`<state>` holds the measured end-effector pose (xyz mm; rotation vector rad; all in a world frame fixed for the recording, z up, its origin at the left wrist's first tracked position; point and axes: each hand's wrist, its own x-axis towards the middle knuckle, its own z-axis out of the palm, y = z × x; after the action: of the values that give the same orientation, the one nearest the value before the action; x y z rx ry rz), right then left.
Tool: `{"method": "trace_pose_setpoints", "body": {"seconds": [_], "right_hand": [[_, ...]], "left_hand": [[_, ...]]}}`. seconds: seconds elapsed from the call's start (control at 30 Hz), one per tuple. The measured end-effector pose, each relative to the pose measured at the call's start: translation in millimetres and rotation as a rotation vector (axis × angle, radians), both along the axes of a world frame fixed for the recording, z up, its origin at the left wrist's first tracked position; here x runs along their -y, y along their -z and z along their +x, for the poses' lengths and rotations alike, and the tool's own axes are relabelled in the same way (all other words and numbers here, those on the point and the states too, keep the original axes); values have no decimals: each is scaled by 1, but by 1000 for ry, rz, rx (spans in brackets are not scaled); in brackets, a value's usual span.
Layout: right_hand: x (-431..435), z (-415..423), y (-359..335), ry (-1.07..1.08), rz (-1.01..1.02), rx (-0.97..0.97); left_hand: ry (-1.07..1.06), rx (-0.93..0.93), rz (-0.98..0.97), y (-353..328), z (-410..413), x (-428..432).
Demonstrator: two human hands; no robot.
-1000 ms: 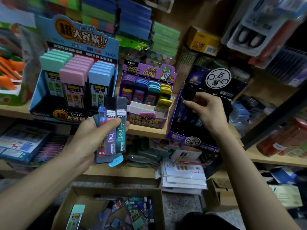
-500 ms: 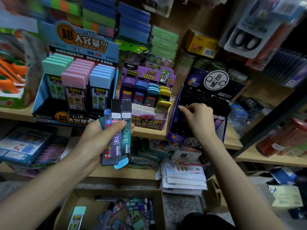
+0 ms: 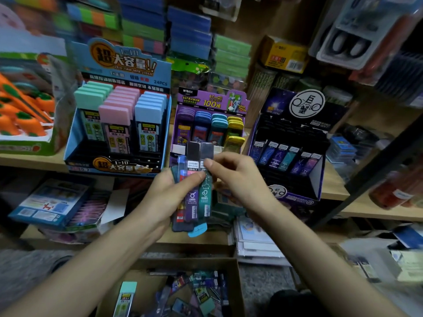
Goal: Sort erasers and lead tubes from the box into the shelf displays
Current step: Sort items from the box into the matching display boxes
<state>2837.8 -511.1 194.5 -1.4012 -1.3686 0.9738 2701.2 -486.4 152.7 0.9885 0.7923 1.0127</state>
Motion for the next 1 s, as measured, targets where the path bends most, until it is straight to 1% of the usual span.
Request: {"method": "trace_pose_setpoints", "body": {"seconds": [0.17,0.37,0.43,0.5,0.53,0.6,0.73,0.9,1.0], "right_hand": [[-5,24,-14,98,69,37],[-2,96,-52,370,247,12],[-2,119,-50,482,289,94],[-6,134,-40,538,284,241],[-8,137,-33,540,276,299],[-13,138,-21,511,258,351],[-17,133,-7,431,262,372],[-19,135,-6,354,293,414],[-21,135,-3,364,267,433]], "left_hand": [[7,-15,-6,1,6,-4],[-11,-32,4,-2,5,-6],[-17,-51,-4,-2,5,-5],[-16,-76,0,-2,5,-4],[-16,-86,3,-2,5,-3],[-23,-98,7,-1,4,-3],[-35,-107,-6,1,4,-4],[-38,-116,-20,1,4,-4],[-34,-122,-23,1,3,-3]]}}
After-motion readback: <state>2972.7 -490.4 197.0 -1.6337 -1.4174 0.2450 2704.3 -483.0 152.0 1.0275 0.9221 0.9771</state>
